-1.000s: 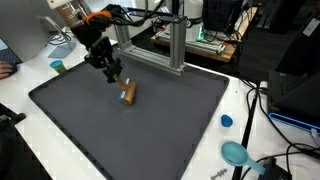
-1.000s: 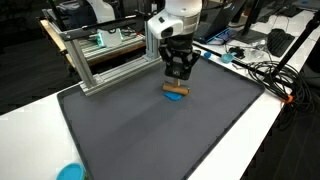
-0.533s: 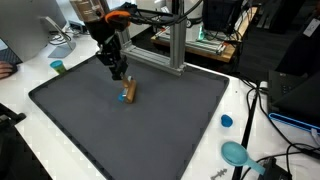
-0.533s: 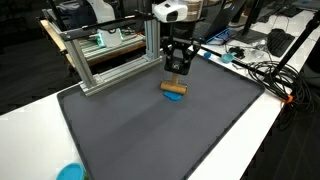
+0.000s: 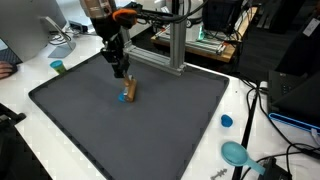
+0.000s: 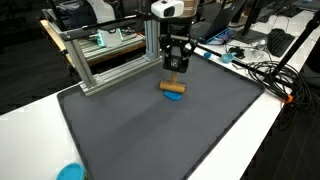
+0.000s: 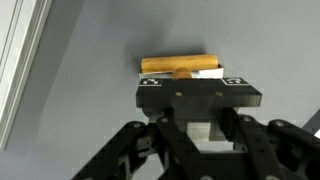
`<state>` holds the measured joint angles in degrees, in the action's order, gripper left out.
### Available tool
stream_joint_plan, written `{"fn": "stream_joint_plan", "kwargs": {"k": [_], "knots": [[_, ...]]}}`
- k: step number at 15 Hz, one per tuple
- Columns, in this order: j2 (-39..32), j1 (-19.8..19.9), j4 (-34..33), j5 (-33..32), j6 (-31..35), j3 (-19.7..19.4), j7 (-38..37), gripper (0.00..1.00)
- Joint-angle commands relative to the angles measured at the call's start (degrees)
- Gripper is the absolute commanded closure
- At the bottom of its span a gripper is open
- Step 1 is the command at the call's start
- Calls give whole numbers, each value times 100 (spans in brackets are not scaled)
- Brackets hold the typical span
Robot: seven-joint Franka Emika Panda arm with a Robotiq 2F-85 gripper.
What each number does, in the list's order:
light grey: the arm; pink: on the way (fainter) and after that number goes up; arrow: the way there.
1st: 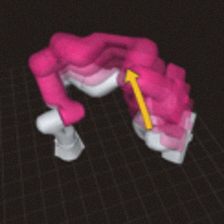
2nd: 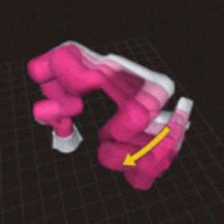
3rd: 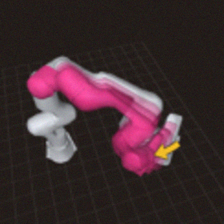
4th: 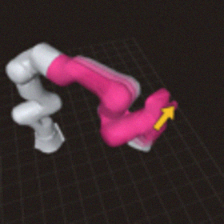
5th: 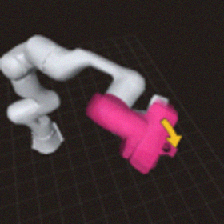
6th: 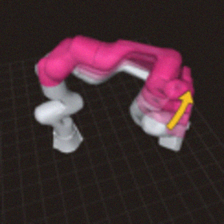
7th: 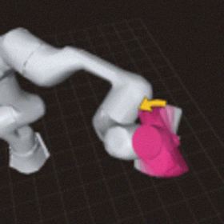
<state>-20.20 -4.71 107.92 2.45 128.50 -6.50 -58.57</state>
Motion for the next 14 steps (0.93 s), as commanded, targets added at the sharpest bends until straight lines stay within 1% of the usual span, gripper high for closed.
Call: {"fn": "stream_joint_plan", "kwargs": {"k": [1, 5, 8, 10, 11, 12, 13, 14], "knots": [[350, -39, 418, -190, 375, 69, -9, 78], [410, -146, 483, -514, 571, 16, -268, 78], [418, -186, 469, -764, 556, 12, -414, 78], [351, -170, 395, -806, 471, 40, -434, 78], [293, -133, 360, -737, 479, 79, -328, 78], [184, -87, 271, -643, 446, 102, -259, 53], [179, -88, 274, -643, 446, 104, -258, 53], [176, -89, 276, -643, 446, 104, -258, 78]]}}
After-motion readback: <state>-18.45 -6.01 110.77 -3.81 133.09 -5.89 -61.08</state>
